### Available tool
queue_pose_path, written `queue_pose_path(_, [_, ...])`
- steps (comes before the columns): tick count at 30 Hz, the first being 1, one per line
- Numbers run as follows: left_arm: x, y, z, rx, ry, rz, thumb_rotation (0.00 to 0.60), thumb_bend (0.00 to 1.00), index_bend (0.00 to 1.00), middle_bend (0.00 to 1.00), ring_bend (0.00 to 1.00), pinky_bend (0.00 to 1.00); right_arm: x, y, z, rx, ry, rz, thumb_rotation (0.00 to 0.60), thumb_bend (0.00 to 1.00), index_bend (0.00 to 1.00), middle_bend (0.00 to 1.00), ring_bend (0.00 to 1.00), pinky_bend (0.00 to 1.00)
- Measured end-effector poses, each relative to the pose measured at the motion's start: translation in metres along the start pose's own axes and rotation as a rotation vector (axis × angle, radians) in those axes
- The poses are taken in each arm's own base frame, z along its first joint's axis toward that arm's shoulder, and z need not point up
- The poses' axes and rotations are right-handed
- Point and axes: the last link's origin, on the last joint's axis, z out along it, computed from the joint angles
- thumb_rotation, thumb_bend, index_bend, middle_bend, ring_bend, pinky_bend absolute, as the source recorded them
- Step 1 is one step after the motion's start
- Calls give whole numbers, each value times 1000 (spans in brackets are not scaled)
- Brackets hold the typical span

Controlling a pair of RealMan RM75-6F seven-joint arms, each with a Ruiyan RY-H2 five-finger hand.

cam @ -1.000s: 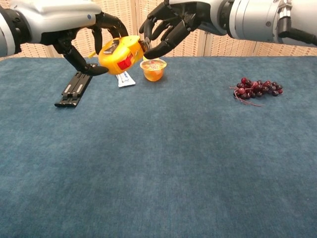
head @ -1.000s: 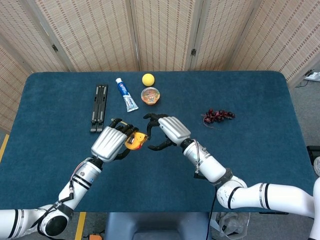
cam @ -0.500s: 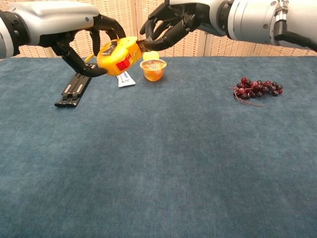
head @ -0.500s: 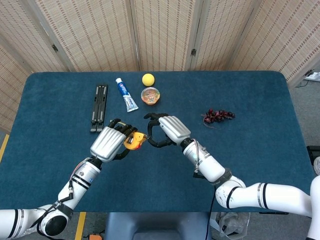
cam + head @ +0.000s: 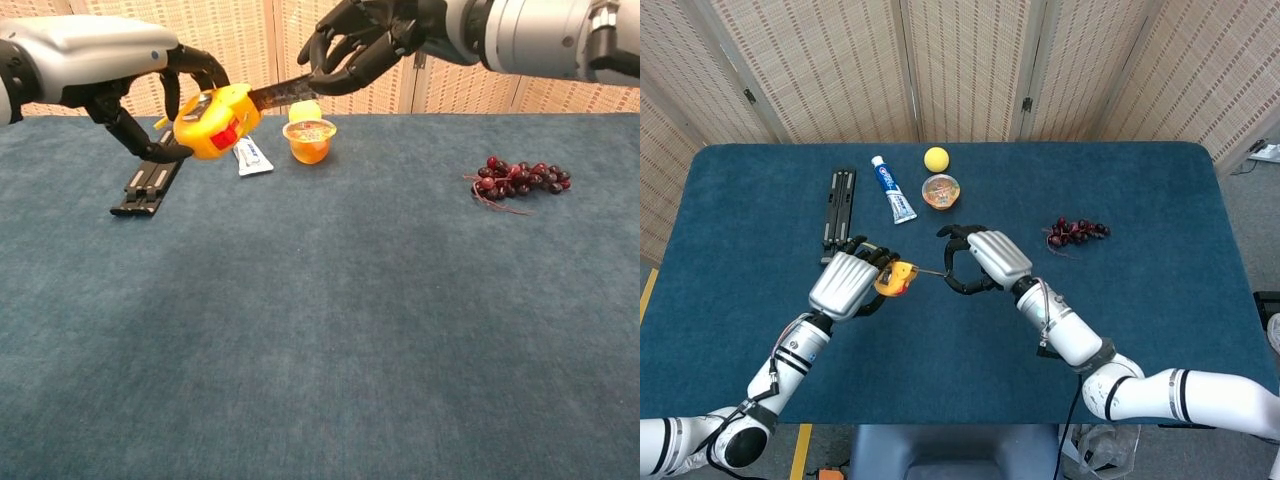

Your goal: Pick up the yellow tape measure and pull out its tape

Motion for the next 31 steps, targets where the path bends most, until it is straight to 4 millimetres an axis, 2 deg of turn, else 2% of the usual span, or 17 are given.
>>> queue_pose_path(8, [-19,-27,-4,47,-37,46,600,408,443,457,423,172,20,11,-27,-22,12,-9,600,500,583,236,212,161])
queue_pose_path(15, [-36,-47,-9,73,-59,81,600,408,443,457,423,172,41,23,-63,-46,16,-11,600,500,583,236,212,161])
queue_pose_path(24, [-50,-61,-13,68,-71,148,600,407,439,457,416,154,66,37,-115,-70,30,-3,600,500,585,237,212,161])
queue_pose_path(31, [-57,-63,-13,58,-77,161,600,408,437,457,412,145,80,45,-146,-67,50,13,600,501,588,240,211,161])
